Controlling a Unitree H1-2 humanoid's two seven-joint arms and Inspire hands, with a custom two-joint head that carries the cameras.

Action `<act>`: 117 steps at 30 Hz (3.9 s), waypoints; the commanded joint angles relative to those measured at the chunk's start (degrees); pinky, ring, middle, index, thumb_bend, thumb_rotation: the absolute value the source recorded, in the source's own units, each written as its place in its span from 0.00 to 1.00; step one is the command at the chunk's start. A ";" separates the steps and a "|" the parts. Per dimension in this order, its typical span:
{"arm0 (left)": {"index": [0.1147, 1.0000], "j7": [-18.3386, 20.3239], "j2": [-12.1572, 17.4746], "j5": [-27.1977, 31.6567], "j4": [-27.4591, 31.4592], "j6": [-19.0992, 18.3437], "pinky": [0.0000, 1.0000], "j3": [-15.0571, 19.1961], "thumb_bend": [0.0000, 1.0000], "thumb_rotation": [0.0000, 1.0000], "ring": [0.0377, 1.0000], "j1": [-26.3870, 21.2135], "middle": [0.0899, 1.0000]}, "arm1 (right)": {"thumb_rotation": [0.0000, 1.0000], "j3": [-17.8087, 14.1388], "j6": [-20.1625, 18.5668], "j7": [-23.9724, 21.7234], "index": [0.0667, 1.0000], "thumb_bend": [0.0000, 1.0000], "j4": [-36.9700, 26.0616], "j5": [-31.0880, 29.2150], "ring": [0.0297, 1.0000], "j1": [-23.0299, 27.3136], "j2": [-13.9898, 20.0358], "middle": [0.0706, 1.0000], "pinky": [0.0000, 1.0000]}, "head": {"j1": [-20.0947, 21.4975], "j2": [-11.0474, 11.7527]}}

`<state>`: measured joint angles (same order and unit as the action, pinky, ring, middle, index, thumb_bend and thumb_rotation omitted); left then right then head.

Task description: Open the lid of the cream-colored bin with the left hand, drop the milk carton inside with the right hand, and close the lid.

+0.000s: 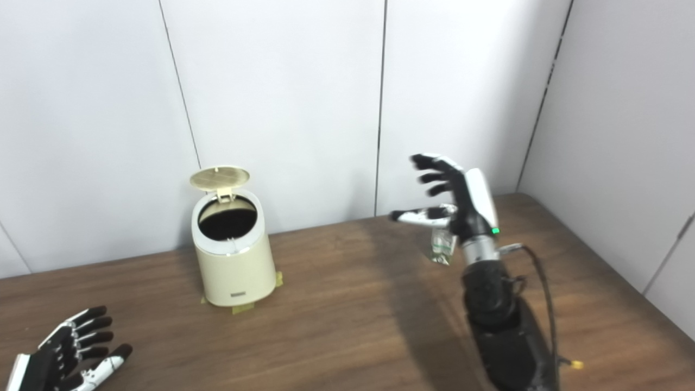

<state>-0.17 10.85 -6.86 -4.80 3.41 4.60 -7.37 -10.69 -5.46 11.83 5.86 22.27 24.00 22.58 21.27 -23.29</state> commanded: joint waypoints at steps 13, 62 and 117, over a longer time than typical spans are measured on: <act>0.75 0.29 1.47 0.17 1.58 -0.33 0.63 0.08 0.64 0.01 0.69 -1.70 0.73 | 0.25 -2.51 -4.01 -10.74 0.89 0.83 7.95 -10.78 0.86 5.07 10.25 0.92 0.72 | 0.12 -1.16; 0.73 1.08 2.22 0.11 4.77 -3.44 0.61 -0.07 0.66 0.00 0.66 -0.59 0.71 | 0.03 3.37 8.17 0.38 0.70 0.78 31.30 -11.21 0.65 9.05 3.04 0.70 0.56 | -0.26 -3.38; 0.70 -3.50 -4.82 -4.34 1.04 -3.37 0.62 -6.21 0.72 0.09 0.67 -1.55 0.70 | 0.00 15.35 12.51 -7.42 0.49 0.52 11.26 -7.84 0.38 20.53 -15.37 0.44 0.30 | -22.60 -2.30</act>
<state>-3.80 7.07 -10.14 -3.23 -0.23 -0.65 -7.78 4.58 5.71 3.91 18.92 14.40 39.59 7.68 -1.32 -25.58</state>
